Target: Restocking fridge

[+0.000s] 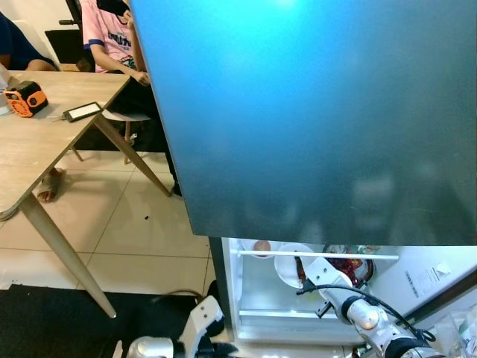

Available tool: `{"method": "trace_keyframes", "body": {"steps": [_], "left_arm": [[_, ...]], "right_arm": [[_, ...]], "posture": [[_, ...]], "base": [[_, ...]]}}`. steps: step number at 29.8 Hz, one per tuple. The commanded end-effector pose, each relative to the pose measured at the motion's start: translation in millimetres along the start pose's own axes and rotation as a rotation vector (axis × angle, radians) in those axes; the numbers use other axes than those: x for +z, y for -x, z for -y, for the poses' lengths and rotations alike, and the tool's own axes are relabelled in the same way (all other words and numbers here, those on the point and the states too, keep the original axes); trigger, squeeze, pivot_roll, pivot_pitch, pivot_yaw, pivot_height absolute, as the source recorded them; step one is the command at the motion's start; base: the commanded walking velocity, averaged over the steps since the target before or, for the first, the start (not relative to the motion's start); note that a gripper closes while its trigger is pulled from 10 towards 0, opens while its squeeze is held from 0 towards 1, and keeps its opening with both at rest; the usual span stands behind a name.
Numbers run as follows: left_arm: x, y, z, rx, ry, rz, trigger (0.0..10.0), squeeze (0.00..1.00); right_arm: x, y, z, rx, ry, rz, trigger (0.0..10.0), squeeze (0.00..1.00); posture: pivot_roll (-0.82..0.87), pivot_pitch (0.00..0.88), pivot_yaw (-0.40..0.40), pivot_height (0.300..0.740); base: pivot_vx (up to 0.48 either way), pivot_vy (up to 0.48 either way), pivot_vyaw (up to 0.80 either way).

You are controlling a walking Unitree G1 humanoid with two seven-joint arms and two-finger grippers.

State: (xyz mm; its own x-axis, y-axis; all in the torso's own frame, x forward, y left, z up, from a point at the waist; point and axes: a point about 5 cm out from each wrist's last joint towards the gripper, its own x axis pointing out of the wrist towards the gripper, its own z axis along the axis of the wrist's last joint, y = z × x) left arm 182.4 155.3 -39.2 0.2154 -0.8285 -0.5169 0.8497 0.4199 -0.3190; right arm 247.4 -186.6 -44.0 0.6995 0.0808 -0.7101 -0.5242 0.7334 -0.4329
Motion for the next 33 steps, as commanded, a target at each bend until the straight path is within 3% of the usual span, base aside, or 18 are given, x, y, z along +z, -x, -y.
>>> {"method": "trace_keyframes", "body": {"steps": [1, 2, 3, 6, 19, 33], "left_arm": [[4.0, 1.8, -5.4, 0.035, -0.071, -0.053, 10.0, 0.00], [4.0, 1.8, -5.4, 0.035, -0.071, -0.053, 10.0, 0.00], [17.0, -6.2, -14.3, 0.129, -0.138, -0.055, 10.0, 0.00], [27.6, -13.0, -16.8, 0.158, -0.171, -0.035, 10.0, 0.00], [46.0, -47.7, 5.3, 0.080, -0.288, -0.022, 10.0, 0.00], [58.0, -50.7, -2.3, 0.186, -0.324, 0.032, 10.0, 0.00]], "right_arm": [[1.7, -0.6, 3.8, -0.016, -0.003, -0.004, 10.0, 0.00], [1.7, -0.6, 3.8, -0.016, -0.003, -0.004, 10.0, 0.00], [7.5, -1.7, 8.7, -0.032, -0.003, 0.009, 10.0, 0.00], [13.0, -2.6, 12.2, -0.044, 0.005, 0.026, 10.0, 0.00], [25.6, -4.4, 16.8, -0.073, 0.061, 0.069, 10.0, 0.00], [38.9, -5.8, 21.1, -0.068, 0.059, 0.114, 10.0, 0.00]], "posture": [[0.02, 0.000, -0.006, 0.740], [0.02, 0.000, -0.006, 0.740], [0.02, 0.000, 0.003, 0.730], [0.01, 0.000, 0.007, 0.720], [-0.01, 0.000, 0.021, 0.675], [-0.01, 0.000, 0.017, 0.640]], "base": [[0.000, 0.000, 0.00], [0.000, 0.000, 0.00], [0.000, 0.000, 0.00], [0.000, 0.000, 0.00], [0.000, 0.000, 0.00], [0.000, 0.000, 0.00]]}}
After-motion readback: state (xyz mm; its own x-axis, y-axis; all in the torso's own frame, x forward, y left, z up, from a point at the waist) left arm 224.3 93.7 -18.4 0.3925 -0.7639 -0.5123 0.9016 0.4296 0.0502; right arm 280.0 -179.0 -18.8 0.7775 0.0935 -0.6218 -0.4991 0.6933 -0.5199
